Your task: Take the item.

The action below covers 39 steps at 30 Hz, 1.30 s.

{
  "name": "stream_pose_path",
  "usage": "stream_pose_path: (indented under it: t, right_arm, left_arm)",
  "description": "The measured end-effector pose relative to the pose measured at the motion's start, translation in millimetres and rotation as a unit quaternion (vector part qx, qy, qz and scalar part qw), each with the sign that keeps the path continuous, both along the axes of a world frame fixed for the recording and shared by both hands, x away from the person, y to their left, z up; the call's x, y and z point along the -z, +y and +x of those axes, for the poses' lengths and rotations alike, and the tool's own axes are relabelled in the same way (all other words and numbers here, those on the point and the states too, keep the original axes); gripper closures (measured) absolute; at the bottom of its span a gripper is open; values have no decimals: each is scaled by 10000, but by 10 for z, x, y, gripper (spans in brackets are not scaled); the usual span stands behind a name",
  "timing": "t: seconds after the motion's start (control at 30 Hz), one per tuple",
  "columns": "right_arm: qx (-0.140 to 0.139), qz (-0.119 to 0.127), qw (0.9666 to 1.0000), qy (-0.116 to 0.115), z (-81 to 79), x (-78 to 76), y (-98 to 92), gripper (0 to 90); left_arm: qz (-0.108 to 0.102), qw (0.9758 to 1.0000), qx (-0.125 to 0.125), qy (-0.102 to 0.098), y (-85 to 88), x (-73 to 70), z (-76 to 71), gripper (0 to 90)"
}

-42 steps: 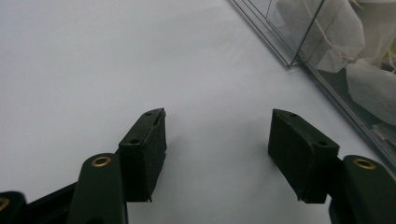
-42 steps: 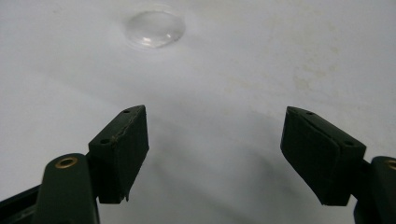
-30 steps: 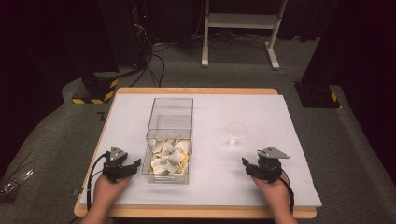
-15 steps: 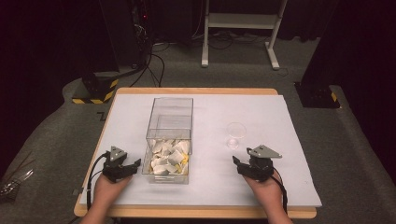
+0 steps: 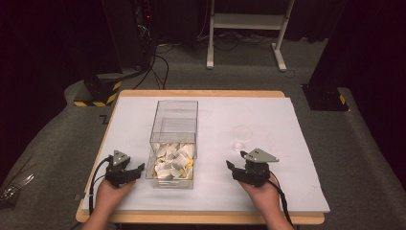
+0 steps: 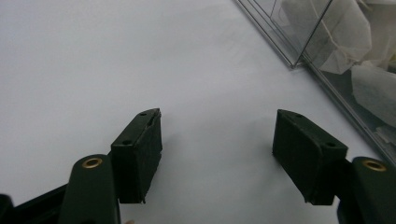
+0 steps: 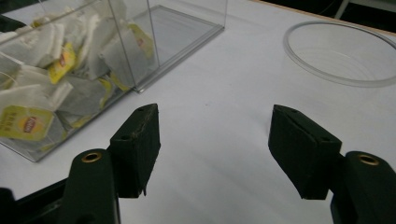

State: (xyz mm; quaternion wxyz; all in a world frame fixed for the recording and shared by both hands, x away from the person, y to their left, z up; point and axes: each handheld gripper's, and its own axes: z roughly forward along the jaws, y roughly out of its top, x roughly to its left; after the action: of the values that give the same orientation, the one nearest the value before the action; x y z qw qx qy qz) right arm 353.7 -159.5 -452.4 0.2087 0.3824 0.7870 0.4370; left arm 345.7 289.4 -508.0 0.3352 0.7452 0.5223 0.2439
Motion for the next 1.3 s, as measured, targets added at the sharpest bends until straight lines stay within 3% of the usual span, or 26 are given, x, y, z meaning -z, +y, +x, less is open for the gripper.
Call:
stream_pose_path:
  t: [0.53, 0.7, 1.3]
  right_arm:
    - [-446, 166, 9988, -134, -55, -136, 316, 357]
    - [-487, 86, 9986, -188, -44, -157, 397, 372]
    - [-792, 223, 9961, -327, -126, -268, 688, 412]
  left_arm:
    - [22, 10000, 20, -11, -4, 0, -8, 325]
    - [3, 10000, 14, -3, -3, 0, -7, 324]
    - [-4, 10000, 16, -1, -3, 1, -5, 322]
